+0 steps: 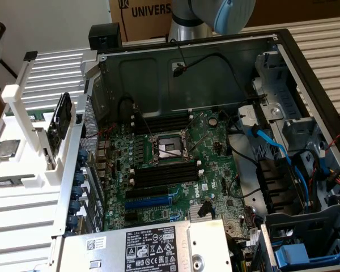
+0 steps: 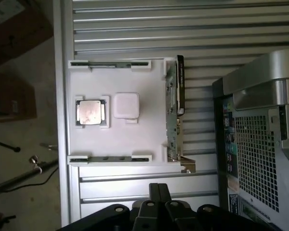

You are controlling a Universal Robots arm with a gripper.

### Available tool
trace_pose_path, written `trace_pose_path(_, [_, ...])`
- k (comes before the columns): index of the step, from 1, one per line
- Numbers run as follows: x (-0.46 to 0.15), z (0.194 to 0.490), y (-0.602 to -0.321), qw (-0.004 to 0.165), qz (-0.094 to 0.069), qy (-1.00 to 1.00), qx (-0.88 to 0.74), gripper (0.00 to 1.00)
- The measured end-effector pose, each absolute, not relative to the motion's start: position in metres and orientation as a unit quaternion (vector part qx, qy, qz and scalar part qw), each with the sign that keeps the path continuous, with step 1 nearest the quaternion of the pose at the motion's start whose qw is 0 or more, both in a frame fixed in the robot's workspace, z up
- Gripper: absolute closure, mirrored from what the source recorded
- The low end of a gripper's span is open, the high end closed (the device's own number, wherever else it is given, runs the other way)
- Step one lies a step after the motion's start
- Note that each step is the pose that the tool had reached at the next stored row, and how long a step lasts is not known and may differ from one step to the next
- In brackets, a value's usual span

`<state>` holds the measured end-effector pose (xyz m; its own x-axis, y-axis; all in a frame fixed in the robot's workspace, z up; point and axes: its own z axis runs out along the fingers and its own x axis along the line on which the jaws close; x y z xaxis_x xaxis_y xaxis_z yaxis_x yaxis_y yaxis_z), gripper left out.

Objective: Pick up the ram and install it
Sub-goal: 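Reach for the ram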

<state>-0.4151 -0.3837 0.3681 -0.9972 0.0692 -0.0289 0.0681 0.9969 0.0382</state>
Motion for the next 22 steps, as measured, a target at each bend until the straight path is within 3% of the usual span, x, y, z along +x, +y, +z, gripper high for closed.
trace_pose_path(22, [-0.443, 0.331, -0.364, 0.015, 0.019, 0.999, 0.034, 0.90])
